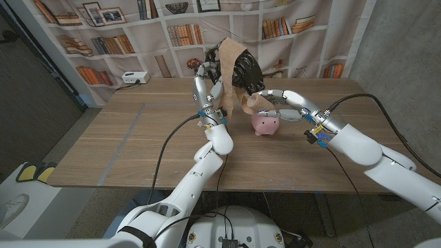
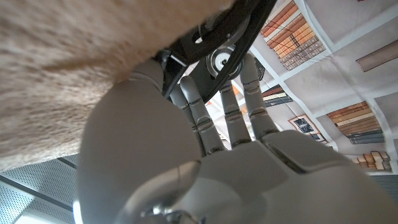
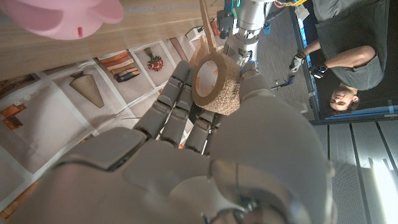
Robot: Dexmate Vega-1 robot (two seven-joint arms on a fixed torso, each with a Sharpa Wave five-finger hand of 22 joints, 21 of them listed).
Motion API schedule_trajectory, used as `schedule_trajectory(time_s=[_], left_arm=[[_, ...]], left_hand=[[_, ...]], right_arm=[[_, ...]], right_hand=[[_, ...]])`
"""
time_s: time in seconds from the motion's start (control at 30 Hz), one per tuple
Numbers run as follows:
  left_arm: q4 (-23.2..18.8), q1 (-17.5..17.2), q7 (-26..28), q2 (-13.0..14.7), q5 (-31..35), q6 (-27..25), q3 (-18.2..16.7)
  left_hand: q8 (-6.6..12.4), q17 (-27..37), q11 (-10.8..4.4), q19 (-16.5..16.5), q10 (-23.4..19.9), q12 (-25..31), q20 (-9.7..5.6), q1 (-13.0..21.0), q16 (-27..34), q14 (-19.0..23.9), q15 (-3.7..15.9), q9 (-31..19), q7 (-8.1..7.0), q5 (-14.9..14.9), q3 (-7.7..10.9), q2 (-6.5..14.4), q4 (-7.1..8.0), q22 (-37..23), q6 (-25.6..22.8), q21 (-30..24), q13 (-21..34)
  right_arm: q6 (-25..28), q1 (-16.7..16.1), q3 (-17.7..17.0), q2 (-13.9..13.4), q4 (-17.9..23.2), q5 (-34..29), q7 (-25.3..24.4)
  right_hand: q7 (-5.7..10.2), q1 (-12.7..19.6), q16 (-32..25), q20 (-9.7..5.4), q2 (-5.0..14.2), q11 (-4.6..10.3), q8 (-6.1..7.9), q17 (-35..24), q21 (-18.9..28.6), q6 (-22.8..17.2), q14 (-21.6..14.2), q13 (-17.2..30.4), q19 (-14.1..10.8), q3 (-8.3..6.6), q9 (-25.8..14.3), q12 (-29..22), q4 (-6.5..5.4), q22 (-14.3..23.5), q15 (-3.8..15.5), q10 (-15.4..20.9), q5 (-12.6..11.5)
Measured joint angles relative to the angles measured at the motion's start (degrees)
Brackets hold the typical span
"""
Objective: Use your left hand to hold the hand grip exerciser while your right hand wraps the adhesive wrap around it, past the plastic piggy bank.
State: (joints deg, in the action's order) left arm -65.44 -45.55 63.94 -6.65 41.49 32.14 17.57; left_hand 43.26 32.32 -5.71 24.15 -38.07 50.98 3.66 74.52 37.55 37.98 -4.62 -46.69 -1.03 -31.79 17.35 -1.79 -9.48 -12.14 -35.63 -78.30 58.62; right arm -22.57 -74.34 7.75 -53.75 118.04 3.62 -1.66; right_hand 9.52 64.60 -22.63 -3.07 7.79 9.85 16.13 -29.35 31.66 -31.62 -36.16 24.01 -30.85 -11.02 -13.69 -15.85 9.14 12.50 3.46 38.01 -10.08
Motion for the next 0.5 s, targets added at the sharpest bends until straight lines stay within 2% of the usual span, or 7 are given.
schedule_trajectory(time_s=[0.13, 0.17, 0.23, 0.4, 0.43, 0.5], left_arm=[[-0.3, -0.1, 0.0, 0.1, 0.5, -0.3, -0.1], [-0.4, -0.1, 0.0, 0.1, 2.5, -1.2, -0.2], [-0.5, -0.2, 0.0, 0.0, 3.2, -1.4, -0.4], [-0.9, -0.6, 0.0, -0.4, 3.2, -1.4, -1.1], [-1.1, -0.8, 0.0, -0.5, 5.0, -1.7, -1.3], [-1.3, -1.0, 0.0, -0.5, 5.0, -1.7, -1.5]], left_hand=[[0.43, 0.0, 0.00, 0.0, 0.0, 0.0, 0.00, 0.0, 0.0, 0.3, -0.30, 0.0, -0.19, 0.0, 0.00, 0.0, 0.00, -0.1, -0.2, 0.0, 0.1], [0.43, 0.0, 0.00, 0.0, 0.0, 0.0, 0.00, 0.0, 0.0, 0.3, -0.30, 0.0, -0.28, -0.1, 0.00, 0.0, 0.00, -0.1, -0.3, 0.0, 0.0], [0.43, 0.0, 0.00, 0.0, 0.0, 0.0, 0.00, 0.0, 0.0, 0.3, -0.30, 0.0, -0.28, -0.1, -0.12, 0.0, 0.12, -0.1, -0.3, 0.0, 0.0], [0.43, 0.0, 0.00, 0.0, 0.0, 0.2, 0.00, 0.0, 0.0, 0.3, -0.30, 0.3, -0.28, -0.1, -0.17, 0.0, 0.15, -0.2, -0.3, 0.0, 0.0], [0.43, 0.0, 0.00, 0.0, 0.0, 0.2, 0.00, 0.0, 0.0, 0.3, -0.30, 0.3, -0.28, -0.1, -0.17, 0.0, 0.16, -0.3, -0.3, 0.0, 0.1], [0.43, 0.0, 0.00, 0.0, 0.0, 0.2, 0.00, 0.0, 0.0, 0.3, -0.30, 0.3, -0.28, -0.1, -0.17, 0.0, 0.16, -0.3, -0.3, 0.0, 0.1]], right_arm=[[-0.4, -0.2, -0.4, 0.1, 0.1, -0.2, -0.6], [-0.6, -1.4, -2.4, 0.8, 0.6, -0.4, -0.7], [-0.8, -1.8, -3.2, 1.2, 0.7, -0.5, -1.0], [-1.4, -1.8, -3.2, 1.2, 0.7, -1.1, -1.3], [-1.4, -2.8, -5.6, 2.3, 1.1, -1.2, -1.3], [-1.4, -2.8, -5.6, 2.3, 1.1, -1.4, -1.3]], right_hand=[[-0.13, 0.0, 0.0, -0.01, 0.01, -0.05, 0.00, 0.0, 0.3, -0.2, 0.0, 0.0, 0.0, 0.00, 0.0, -0.3, 0.00, 0.0, 0.00, 0.1, 0.0], [-0.13, 0.0, 0.0, -0.01, 0.01, -0.05, 0.00, 0.0, 0.3, -0.6, 0.0, 0.1, 0.0, 0.00, 0.0, -0.3, 0.00, 0.0, 0.00, 0.1, 0.0], [-0.12, 0.0, 0.0, 0.00, 0.01, -0.05, 0.00, -0.3, 0.3, -0.7, 0.0, 0.1, 0.0, -0.01, 0.0, -0.3, 0.01, 0.0, 0.00, 0.1, 0.0], [-0.11, 0.0, 0.0, 0.00, 0.02, -0.05, 0.00, -0.3, 0.6, -0.7, 0.0, 0.1, 0.0, -0.24, 0.0, -0.3, 0.24, 0.0, 0.00, 0.1, 0.0], [-0.12, 0.0, 0.0, 0.00, 0.03, -0.05, 0.00, -0.3, 0.7, -0.7, 0.0, 0.1, 0.0, -0.24, 0.0, -0.4, 0.24, 0.0, 0.00, 0.1, 0.1], [-0.11, 0.1, 0.0, 0.00, 0.09, -0.05, 0.00, -0.3, 0.7, -0.7, 0.0, 0.1, 0.0, -0.24, 0.0, -0.3, 0.24, 0.0, 0.00, 0.1, -0.1]])
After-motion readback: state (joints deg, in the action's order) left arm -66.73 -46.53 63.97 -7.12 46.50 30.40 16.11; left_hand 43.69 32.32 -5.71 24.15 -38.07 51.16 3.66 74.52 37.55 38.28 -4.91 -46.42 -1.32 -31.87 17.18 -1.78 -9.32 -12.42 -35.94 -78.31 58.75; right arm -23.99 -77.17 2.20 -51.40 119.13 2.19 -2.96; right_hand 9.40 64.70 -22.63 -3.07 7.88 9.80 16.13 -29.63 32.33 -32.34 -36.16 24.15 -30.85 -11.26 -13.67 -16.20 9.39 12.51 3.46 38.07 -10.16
